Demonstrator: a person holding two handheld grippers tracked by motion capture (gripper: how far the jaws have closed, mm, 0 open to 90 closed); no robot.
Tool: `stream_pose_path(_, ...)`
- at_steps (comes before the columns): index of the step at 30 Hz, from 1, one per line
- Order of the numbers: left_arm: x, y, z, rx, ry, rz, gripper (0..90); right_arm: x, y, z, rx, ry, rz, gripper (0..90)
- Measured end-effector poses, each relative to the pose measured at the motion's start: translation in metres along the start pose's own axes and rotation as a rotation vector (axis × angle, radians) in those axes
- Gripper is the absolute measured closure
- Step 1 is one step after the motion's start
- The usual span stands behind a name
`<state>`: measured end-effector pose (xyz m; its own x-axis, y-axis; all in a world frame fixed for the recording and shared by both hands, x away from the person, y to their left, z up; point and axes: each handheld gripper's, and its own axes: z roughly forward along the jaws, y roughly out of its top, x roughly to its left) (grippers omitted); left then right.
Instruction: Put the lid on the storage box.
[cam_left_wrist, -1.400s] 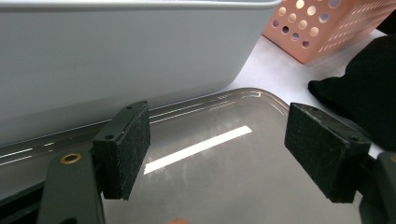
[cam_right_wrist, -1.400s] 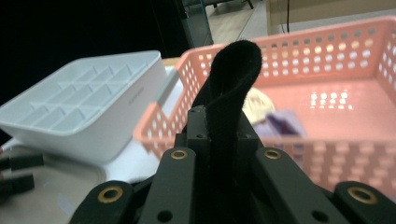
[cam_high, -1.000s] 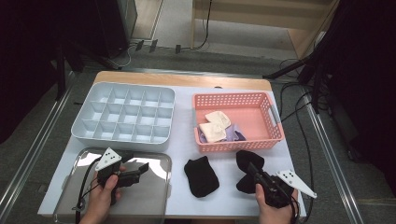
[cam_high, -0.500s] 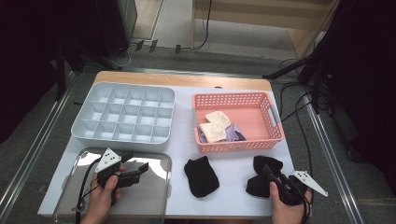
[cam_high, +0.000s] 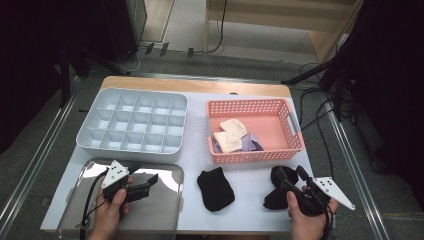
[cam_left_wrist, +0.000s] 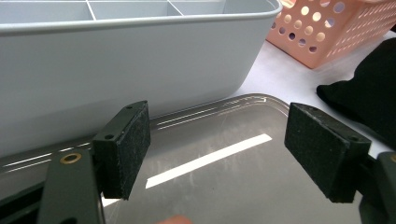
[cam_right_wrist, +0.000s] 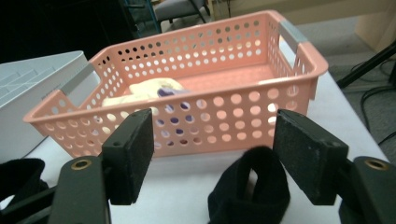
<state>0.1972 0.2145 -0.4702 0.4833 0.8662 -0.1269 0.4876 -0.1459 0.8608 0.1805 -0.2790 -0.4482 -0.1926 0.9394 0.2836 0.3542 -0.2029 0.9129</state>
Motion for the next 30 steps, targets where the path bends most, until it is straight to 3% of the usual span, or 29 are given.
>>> stream_pose_path(3,-0.003,0.001,0.000,0.008,0.014,0.023,23.7,0.007,0.002,-0.003,-0.015,-0.006,-0.014,32.5)
stream_pose_path(7,-0.005,0.003,-0.001,0.019,0.026,0.040,23.6,0.024,0.002,-0.003,-0.010,0.038,-0.041,35.8)
stream_pose_path(13,-0.010,0.006,-0.001,0.022,0.028,0.065,23.4,0.056,-0.013,0.009,0.057,0.124,-0.053,36.1)
stream_pose_path(16,-0.014,0.009,-0.001,0.020,0.030,0.071,23.4,0.073,-0.023,0.013,0.085,0.150,-0.093,35.1)
stream_pose_path(21,-0.019,0.015,-0.004,-0.001,-0.003,0.054,22.8,0.095,-0.043,0.018,0.150,0.216,-0.059,33.5)
stream_pose_path(28,-0.030,0.016,0.000,0.010,-0.030,0.065,22.2,0.115,-0.059,0.029,0.232,0.250,-0.054,22.3)
stream_pose_path(30,-0.031,0.016,0.000,0.014,-0.035,0.070,22.2,0.121,-0.063,0.032,0.258,0.249,-0.073,22.0)
